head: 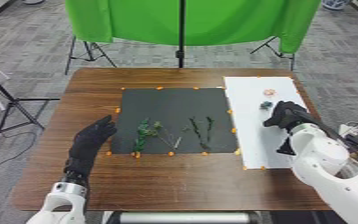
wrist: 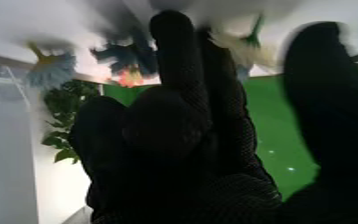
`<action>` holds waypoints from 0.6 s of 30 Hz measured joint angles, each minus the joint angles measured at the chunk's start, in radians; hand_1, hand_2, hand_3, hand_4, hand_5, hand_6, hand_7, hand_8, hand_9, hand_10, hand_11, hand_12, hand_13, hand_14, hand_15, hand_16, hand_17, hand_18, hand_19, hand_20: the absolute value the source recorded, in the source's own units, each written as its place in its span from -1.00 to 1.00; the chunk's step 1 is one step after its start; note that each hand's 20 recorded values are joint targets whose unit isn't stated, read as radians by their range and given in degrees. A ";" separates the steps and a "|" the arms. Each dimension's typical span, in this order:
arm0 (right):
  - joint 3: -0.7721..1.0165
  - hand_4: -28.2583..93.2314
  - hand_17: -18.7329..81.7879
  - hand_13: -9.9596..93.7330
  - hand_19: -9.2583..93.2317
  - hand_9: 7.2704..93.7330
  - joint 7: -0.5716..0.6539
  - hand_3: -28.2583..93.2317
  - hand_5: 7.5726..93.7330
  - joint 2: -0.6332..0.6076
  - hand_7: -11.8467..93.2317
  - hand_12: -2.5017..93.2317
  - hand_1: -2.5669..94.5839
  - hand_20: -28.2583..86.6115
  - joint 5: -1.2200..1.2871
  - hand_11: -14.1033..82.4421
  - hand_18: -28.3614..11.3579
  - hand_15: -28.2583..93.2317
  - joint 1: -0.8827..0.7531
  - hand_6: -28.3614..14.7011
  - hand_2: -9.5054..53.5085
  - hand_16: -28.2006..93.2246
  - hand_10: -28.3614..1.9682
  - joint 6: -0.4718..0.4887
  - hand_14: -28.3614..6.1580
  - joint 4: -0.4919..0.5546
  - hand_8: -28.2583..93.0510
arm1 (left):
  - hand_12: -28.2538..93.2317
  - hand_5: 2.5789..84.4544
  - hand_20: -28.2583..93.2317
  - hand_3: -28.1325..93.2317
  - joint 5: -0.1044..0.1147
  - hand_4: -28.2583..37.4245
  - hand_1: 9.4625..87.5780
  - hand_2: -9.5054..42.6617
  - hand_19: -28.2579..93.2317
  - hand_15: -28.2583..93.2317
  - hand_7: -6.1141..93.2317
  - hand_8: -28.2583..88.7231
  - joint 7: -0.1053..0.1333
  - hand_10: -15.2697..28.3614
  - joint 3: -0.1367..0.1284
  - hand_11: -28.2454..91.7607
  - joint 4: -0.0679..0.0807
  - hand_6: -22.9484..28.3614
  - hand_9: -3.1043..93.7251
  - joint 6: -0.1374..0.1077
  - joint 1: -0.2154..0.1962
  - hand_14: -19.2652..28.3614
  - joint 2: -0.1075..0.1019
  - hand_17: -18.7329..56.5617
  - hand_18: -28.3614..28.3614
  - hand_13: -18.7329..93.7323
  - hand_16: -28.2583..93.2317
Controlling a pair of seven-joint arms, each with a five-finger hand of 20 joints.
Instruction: Arrange flowers
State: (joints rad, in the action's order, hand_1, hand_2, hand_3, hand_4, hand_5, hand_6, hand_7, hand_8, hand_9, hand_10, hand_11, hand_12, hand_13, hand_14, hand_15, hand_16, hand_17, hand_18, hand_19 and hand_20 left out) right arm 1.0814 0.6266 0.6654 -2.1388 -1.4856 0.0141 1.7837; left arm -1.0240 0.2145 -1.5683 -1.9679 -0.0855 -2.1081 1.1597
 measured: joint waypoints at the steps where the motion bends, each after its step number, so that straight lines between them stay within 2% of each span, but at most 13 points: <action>1: -0.008 -0.75 0.65 0.90 1.00 0.87 -0.003 0.35 0.61 0.000 -0.45 -0.20 0.21 0.61 -0.015 -0.45 -0.26 0.54 -0.001 0.26 -1.00 0.02 0.20 -0.029 0.45 -0.004 -0.40 | -0.29 -0.04 -0.22 0.55 0.000 -0.84 -0.61 -0.66 -0.34 -0.12 -0.74 -0.58 0.002 0.32 0.000 -0.25 0.000 0.17 -0.17 -0.001 -0.001 0.56 0.000 -0.46 0.50 -0.19 -0.50; 3: -0.031 -0.74 0.69 0.94 1.00 0.97 -0.015 0.35 0.71 0.000 -0.42 -0.10 0.28 0.62 -0.042 -0.49 -0.24 0.53 -0.002 0.30 -1.00 0.02 0.31 -0.103 0.50 -0.017 -0.35 | -0.29 -0.02 -0.22 0.56 0.002 -0.84 -0.61 -0.66 -0.34 -0.11 -0.72 -0.58 0.014 0.32 0.002 -0.23 0.000 0.17 -0.16 -0.013 -0.001 0.56 0.000 -0.45 0.50 -0.19 -0.50; 4: -0.045 -0.74 0.70 0.95 1.00 0.99 -0.022 0.36 0.73 -0.001 -0.41 -0.10 0.29 0.63 -0.053 -0.48 -0.24 0.53 -0.002 0.31 -1.00 0.02 0.32 -0.147 0.51 -0.025 -0.35 | -0.28 -0.02 -0.22 0.56 0.003 -0.84 -0.61 -0.66 -0.34 -0.11 -0.72 -0.58 0.025 0.33 0.004 -0.22 0.000 0.17 -0.15 -0.027 -0.001 0.56 0.000 -0.45 0.49 -0.18 -0.50; 8: -0.080 -0.75 0.72 0.96 1.00 1.00 -0.045 0.38 0.75 -0.002 -0.40 -0.09 0.30 0.64 -0.086 -0.45 -0.21 0.54 -0.001 0.32 -1.00 0.03 0.33 -0.269 0.54 -0.032 -0.34 | -0.29 -0.01 -0.22 0.57 0.015 -0.84 -0.60 -0.66 -0.34 -0.10 -0.71 -0.59 0.087 0.33 0.008 -0.21 -0.003 0.17 -0.15 -0.116 -0.001 0.55 -0.002 -0.45 0.49 -0.18 -0.51; 10: -0.084 -0.75 0.72 0.96 1.00 1.00 -0.052 0.38 0.76 -0.004 -0.40 -0.09 0.30 0.64 -0.101 -0.45 -0.21 0.54 0.004 0.32 -1.00 0.03 0.33 -0.281 0.55 -0.020 -0.35 | -0.29 -0.01 -0.22 0.58 0.021 -0.85 -0.61 -0.67 -0.34 -0.10 -0.70 -0.59 0.101 0.33 0.002 -0.21 -0.005 0.17 -0.14 -0.138 -0.003 0.54 -0.002 -0.45 0.49 -0.18 -0.51; 13: -0.114 -0.75 0.72 0.96 1.00 1.00 -0.060 0.39 0.76 -0.015 -0.40 -0.08 0.29 0.65 -0.105 -0.46 -0.21 0.54 0.040 0.33 -1.00 0.03 0.33 -0.281 0.55 0.018 -0.35 | -0.30 -0.01 -0.23 0.58 0.031 -0.86 -0.60 -0.67 -0.36 -0.14 -0.70 -0.59 0.110 0.32 -0.009 -0.22 -0.006 0.17 -0.16 -0.145 -0.009 0.50 -0.001 -0.44 0.48 -0.20 -0.53; 15: -0.169 -0.76 0.72 0.96 1.00 1.00 -0.071 0.39 0.76 -0.025 -0.39 -0.08 0.29 0.65 -0.095 -0.47 -0.20 0.55 0.097 0.34 -1.00 0.03 0.33 -0.281 0.55 0.043 -0.35 | -0.31 -0.02 -0.24 0.58 0.040 -0.88 -0.62 -0.65 -0.38 -0.17 -0.71 -0.60 0.121 0.31 -0.015 -0.24 -0.006 0.17 -0.18 -0.159 -0.014 0.48 0.000 -0.43 0.46 -0.21 -0.53; 18: -0.302 -0.76 0.72 0.96 1.00 1.00 -0.118 0.39 0.76 -0.025 -0.39 -0.07 0.29 0.66 -0.046 -0.48 -0.20 0.55 0.233 0.34 -1.00 0.04 0.33 -0.281 0.56 0.054 -0.35 | -0.32 -0.02 -0.25 0.56 0.058 -0.97 -0.76 -0.45 -0.39 -0.20 -0.72 -0.60 0.144 0.31 -0.026 -0.25 -0.008 0.17 -0.18 -0.203 -0.025 0.47 0.003 -0.42 0.44 -0.21 -0.52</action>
State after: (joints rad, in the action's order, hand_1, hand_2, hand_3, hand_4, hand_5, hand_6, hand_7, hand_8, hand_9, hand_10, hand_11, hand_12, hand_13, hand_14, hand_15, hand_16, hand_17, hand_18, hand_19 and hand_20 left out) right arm 0.7793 0.5089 0.6405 -2.1846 -1.2524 -0.2670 1.8374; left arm -0.9656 0.3587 -1.5942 -1.9763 -0.2888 -2.1327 1.1631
